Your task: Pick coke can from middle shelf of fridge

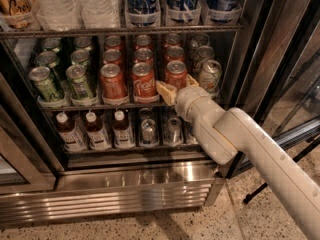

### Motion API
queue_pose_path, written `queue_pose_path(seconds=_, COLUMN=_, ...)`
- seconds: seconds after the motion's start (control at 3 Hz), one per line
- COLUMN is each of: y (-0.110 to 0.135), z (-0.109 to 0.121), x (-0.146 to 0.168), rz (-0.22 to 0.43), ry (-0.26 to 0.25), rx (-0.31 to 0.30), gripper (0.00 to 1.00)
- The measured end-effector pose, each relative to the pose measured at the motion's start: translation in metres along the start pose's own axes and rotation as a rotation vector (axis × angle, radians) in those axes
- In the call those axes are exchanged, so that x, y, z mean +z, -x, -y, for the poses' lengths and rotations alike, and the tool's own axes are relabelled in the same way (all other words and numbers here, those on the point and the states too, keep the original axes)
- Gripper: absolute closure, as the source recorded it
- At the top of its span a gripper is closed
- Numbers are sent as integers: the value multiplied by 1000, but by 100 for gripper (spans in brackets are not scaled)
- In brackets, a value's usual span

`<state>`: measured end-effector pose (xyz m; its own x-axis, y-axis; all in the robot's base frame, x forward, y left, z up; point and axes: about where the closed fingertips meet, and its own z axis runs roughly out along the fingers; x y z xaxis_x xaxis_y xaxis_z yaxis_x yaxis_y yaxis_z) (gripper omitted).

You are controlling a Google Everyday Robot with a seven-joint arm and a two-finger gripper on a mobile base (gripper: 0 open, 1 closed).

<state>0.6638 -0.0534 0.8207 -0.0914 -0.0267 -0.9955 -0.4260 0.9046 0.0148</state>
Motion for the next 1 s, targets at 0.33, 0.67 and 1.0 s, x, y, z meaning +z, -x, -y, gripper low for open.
queue_pose_path(seconds=0.33, y=6, z=5, x=12, rz=1, ry=-10, rx=-7, gripper=40)
queue_pose_path(seconds=0.67, y=5, z=6, x=13, rz=0, ry=-12, rx=-7, gripper=38)
queue_pose_path(seconds=1.0, y=5, z=8, x=16, rz=-4, ry=-11, rx=-5, gripper=34)
